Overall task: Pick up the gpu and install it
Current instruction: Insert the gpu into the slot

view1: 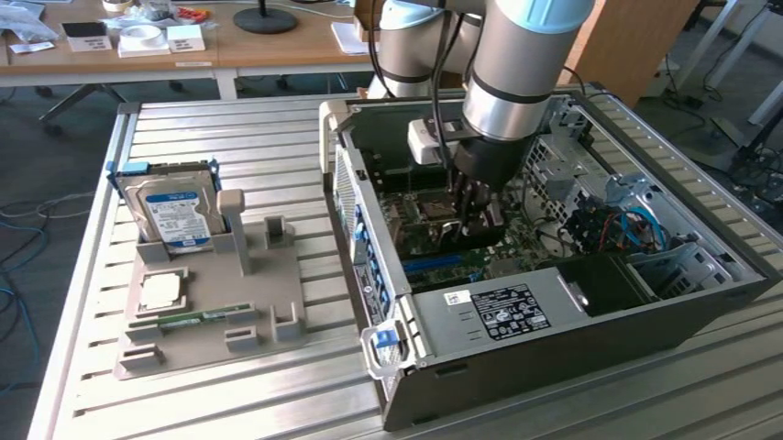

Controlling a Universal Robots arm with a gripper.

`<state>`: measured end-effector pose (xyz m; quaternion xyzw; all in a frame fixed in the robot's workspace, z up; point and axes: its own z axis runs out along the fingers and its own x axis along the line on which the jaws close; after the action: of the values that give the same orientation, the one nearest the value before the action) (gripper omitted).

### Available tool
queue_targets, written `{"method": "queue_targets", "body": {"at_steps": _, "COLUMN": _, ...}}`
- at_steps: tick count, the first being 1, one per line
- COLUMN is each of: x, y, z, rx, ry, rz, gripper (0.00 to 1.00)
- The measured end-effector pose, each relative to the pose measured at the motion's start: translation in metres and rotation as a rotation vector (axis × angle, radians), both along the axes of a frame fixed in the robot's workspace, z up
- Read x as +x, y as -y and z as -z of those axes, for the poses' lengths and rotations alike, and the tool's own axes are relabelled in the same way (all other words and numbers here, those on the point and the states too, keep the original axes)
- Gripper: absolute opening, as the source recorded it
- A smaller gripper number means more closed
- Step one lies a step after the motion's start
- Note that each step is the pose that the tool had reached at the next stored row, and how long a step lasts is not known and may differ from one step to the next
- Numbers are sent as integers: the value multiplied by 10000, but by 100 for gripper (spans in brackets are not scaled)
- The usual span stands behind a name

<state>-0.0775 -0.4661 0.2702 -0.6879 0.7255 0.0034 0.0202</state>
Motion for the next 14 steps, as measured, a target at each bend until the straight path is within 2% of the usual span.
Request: {"method": "queue_targets", "body": {"at_steps": 14, "x": -60, "y": 0, "z": 0, "rx": 0, "ry": 4, "rz": 1, "gripper": 27}}
